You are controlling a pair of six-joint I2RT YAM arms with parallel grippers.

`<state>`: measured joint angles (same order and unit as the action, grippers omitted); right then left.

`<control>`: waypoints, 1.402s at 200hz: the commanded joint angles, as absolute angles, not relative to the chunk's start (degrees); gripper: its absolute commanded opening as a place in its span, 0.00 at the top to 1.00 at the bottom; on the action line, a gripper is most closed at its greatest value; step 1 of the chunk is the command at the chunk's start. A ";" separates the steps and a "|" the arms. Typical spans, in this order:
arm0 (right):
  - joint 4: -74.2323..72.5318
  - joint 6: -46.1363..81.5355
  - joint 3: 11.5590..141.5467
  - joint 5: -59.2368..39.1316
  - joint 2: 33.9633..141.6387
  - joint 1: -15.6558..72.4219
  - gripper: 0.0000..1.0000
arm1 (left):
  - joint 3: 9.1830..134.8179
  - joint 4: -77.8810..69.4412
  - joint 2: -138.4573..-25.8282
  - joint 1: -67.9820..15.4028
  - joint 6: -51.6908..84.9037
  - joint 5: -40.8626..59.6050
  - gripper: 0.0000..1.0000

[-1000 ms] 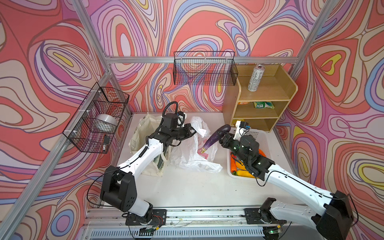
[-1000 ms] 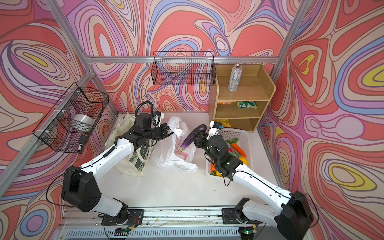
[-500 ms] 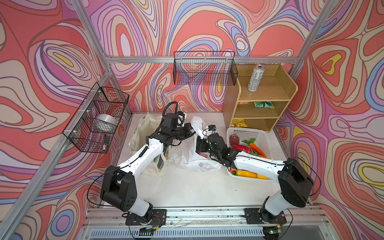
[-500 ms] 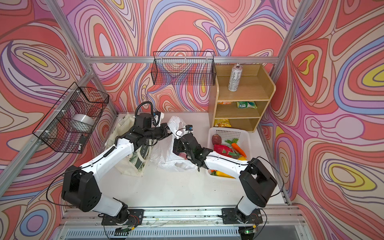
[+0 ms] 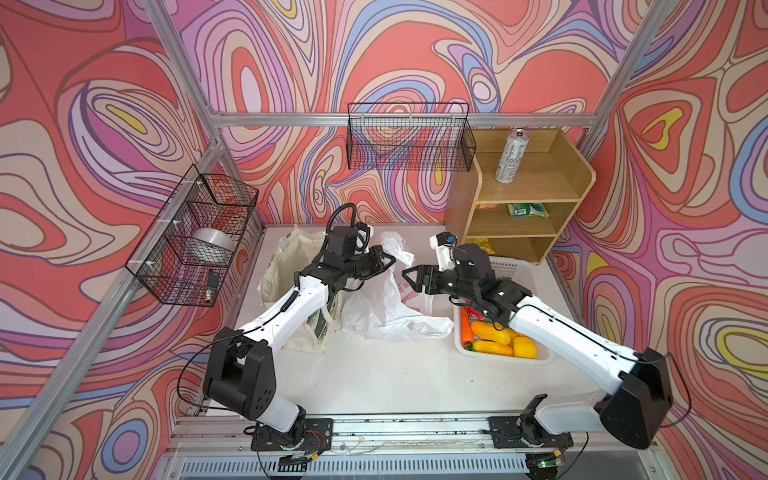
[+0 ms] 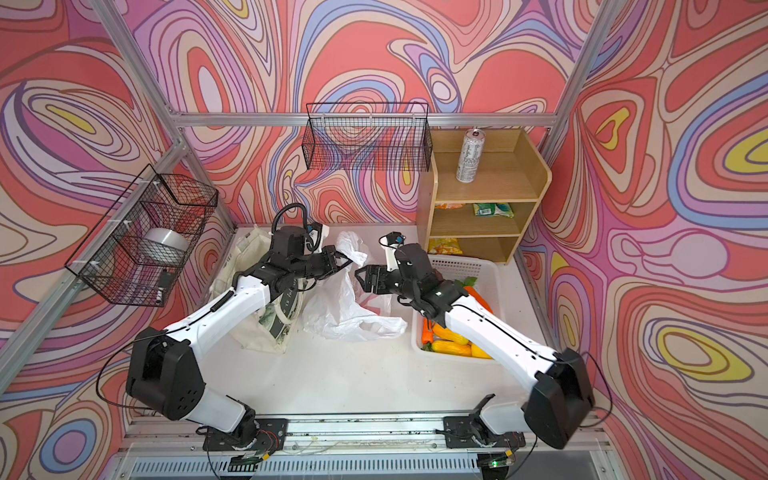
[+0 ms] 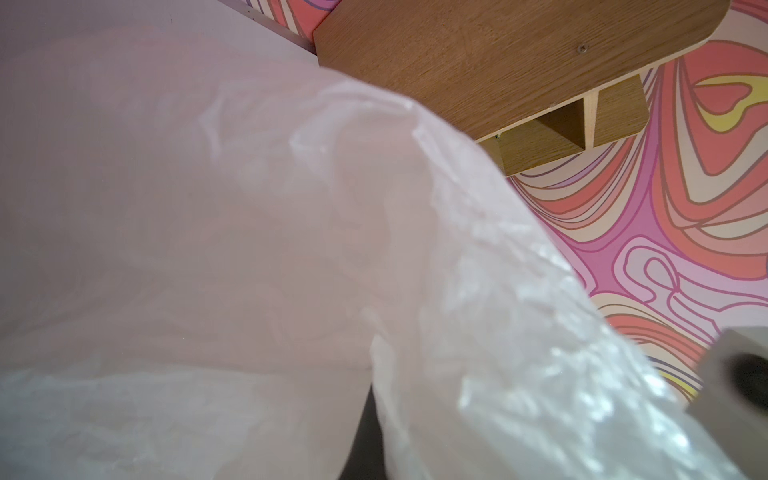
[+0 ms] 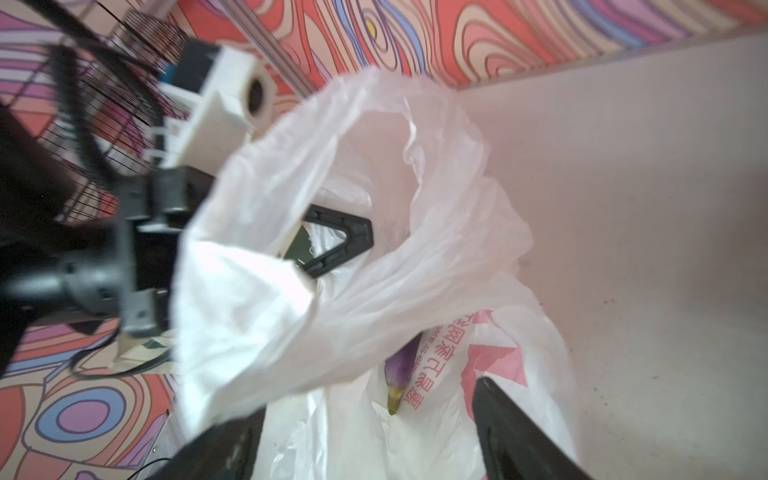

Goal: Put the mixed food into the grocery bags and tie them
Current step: 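Open the right gripper to drop the eggplant into the bag, withdraw, then reach the right gripper into the basket and grasp the orange carrot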

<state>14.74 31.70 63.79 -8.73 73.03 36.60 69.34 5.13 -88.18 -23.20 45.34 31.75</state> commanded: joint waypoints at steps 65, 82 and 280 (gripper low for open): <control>41.27 36.01 56.70 7.59 62.13 25.38 0.43 | 69.23 3.69 -86.87 -23.18 44.31 33.41 1.00; 41.11 35.97 57.09 7.87 64.00 20.36 0.43 | 68.74 3.52 -86.33 -23.12 44.12 33.39 1.00; 50.57 10.55 80.30 15.94 107.71 2.11 0.22 | 66.48 -4.81 -88.51 -23.20 47.97 37.02 1.00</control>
<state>47.86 12.67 79.18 17.08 105.54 2.31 66.85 -2.02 -88.16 -23.20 47.05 35.99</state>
